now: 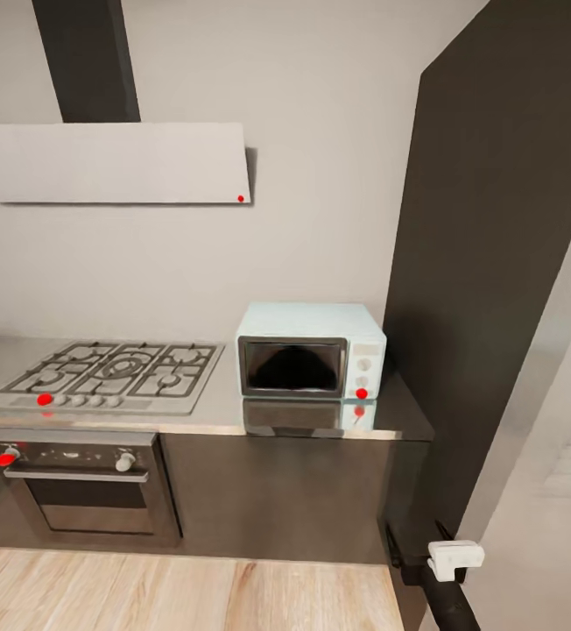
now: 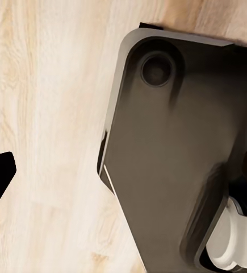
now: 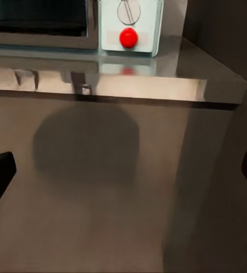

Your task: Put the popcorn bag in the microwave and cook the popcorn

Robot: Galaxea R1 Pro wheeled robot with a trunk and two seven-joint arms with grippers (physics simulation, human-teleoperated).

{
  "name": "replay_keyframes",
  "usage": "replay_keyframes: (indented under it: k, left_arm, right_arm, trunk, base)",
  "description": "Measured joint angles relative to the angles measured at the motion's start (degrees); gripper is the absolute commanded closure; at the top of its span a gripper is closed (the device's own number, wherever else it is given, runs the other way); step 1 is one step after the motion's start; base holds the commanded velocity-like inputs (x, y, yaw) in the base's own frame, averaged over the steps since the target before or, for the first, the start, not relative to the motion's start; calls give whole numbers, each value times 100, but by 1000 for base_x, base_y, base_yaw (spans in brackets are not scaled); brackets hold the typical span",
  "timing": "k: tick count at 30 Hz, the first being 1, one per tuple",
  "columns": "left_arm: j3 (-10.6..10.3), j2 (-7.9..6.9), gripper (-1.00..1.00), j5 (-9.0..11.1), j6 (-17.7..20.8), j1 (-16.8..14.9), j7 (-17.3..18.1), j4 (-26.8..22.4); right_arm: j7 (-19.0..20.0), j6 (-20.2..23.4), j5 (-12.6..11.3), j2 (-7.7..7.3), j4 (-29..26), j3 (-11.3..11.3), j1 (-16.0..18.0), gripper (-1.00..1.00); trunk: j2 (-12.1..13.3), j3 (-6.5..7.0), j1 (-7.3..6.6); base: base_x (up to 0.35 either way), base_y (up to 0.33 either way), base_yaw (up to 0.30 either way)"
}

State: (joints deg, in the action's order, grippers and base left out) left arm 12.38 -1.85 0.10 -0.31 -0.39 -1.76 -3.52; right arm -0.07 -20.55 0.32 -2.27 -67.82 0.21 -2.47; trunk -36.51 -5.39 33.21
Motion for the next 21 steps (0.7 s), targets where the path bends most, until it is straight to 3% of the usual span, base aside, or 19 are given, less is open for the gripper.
replay_keyframes:
  k: [10, 17, 21]
  left_arm:
    - [0, 0, -100, -2, 6, 0, -1, 0]
    - [0, 0, -100, -1, 7, 1, -2, 0]
    - [0, 0, -100, -1, -13, 4, 4, -1]
  right_arm:
    - [3, -2, 0, 0, 1, 3, 0, -100]
    - [-1, 4, 0, 0, 1, -4, 0, -100]
    - [-1, 6, 0, 0, 2, -5, 0, -100]
  trunk:
    - [402, 180, -220]
    - [684, 307, -374]
    - [686, 307, -374]
  base:
    - [332, 32, 0]
    - [280, 177, 0]
    - [262, 201, 0]
